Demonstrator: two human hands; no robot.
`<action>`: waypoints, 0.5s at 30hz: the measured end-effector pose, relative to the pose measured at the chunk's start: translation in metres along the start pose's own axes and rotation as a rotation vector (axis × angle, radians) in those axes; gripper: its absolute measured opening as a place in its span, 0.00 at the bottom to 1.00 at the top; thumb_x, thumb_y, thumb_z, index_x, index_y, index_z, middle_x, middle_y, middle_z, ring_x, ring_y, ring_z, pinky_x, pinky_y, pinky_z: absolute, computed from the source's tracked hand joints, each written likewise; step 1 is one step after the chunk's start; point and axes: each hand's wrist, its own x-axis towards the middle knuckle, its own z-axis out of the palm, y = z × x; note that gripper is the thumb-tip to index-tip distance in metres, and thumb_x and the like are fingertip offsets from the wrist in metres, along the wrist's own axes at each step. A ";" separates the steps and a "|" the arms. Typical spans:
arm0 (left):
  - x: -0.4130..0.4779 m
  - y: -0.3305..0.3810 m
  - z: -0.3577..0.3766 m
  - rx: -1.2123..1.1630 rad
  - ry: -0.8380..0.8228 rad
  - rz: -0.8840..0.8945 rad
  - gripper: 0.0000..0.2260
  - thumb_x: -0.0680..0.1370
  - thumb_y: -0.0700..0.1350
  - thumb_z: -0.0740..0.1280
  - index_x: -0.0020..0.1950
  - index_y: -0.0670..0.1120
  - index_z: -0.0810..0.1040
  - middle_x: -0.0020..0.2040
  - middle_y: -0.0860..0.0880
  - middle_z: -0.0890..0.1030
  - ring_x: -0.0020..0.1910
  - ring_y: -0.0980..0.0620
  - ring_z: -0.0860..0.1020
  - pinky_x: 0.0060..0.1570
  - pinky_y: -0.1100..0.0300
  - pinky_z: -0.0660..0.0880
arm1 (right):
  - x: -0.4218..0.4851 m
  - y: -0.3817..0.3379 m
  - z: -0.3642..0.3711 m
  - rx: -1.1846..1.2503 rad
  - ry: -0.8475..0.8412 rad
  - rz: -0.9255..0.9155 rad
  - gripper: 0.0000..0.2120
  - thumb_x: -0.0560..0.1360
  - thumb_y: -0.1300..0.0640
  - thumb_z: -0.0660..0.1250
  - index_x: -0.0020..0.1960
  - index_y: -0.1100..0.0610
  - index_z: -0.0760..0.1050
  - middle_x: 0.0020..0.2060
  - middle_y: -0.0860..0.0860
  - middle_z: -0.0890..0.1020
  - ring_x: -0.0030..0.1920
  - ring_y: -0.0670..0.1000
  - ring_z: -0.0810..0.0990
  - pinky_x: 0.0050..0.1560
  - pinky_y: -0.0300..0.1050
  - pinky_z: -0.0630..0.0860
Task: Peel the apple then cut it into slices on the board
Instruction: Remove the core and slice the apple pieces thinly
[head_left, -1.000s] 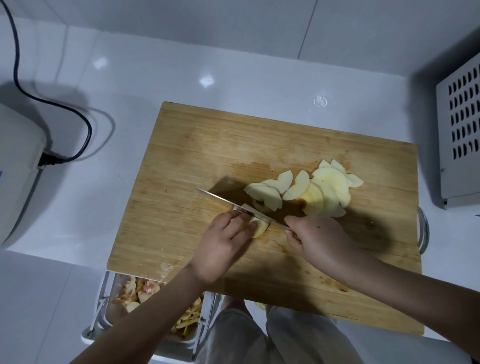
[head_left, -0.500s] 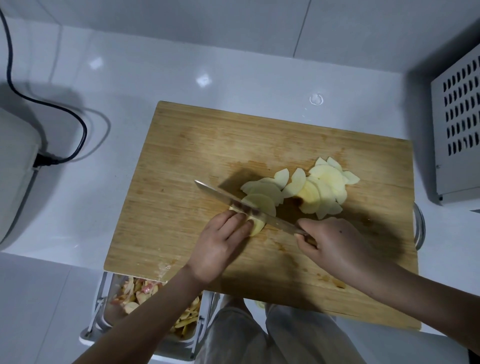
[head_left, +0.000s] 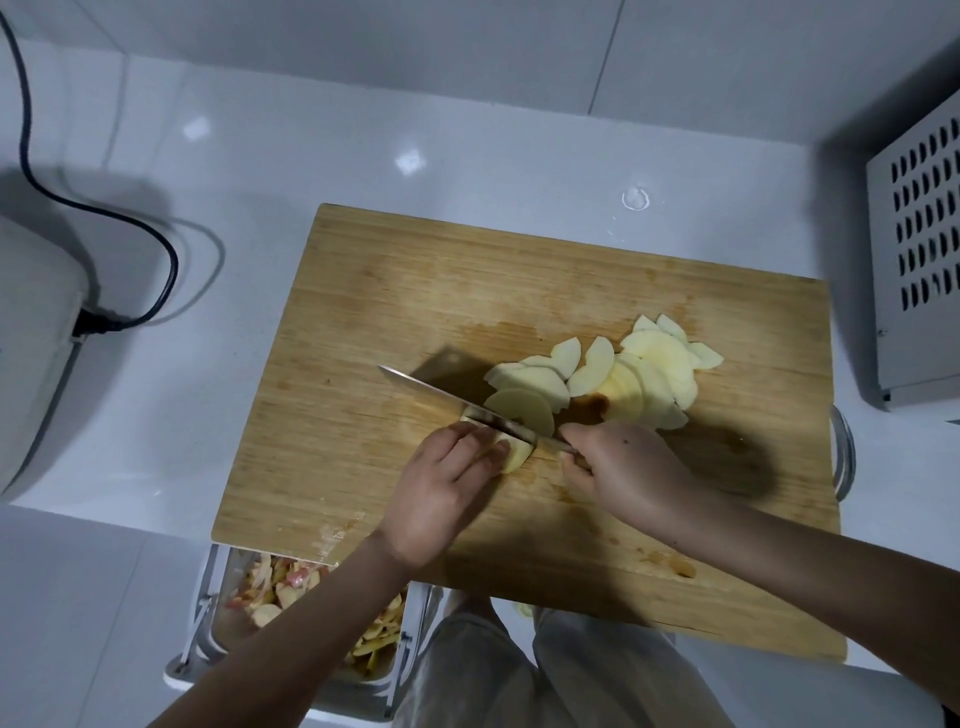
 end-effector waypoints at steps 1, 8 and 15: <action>-0.001 0.001 0.000 0.006 0.006 0.001 0.17 0.74 0.43 0.67 0.62 0.43 0.72 0.59 0.45 0.73 0.58 0.45 0.72 0.56 0.53 0.72 | -0.001 0.001 0.000 0.019 0.009 0.008 0.08 0.79 0.55 0.58 0.40 0.51 0.68 0.27 0.43 0.69 0.26 0.41 0.68 0.25 0.34 0.58; 0.001 0.002 0.002 0.007 0.028 -0.008 0.18 0.72 0.41 0.72 0.60 0.43 0.73 0.58 0.44 0.76 0.56 0.45 0.74 0.52 0.51 0.73 | -0.031 0.002 -0.019 0.029 0.041 0.022 0.10 0.78 0.53 0.58 0.38 0.49 0.67 0.28 0.44 0.72 0.27 0.41 0.70 0.26 0.34 0.60; 0.005 0.003 0.000 0.013 0.025 0.000 0.14 0.74 0.43 0.67 0.59 0.44 0.73 0.54 0.43 0.82 0.55 0.46 0.74 0.52 0.52 0.74 | -0.032 -0.002 -0.018 -0.054 0.061 -0.002 0.08 0.79 0.54 0.57 0.44 0.52 0.73 0.26 0.43 0.68 0.25 0.42 0.66 0.25 0.34 0.56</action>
